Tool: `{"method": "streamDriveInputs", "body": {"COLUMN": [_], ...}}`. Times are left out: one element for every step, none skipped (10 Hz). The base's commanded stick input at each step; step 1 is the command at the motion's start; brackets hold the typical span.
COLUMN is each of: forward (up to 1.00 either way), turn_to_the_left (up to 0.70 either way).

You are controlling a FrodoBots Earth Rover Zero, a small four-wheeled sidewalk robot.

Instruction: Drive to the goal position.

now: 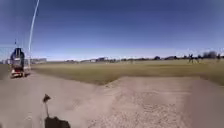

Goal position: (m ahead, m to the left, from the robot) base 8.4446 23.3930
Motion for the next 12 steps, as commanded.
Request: {"method": "streamDriveInputs", "body": {"forward": [0.0,0.0,0.0,0.0,0.0,0.0,0.0,0.0,0.0,0.0,1.0,1.0], "turn_to_the_left": [1.0,1.0,1.0,1.0,1.0,1.0,1.0,1.0,0.62,0.15,0.0,0.0]}}
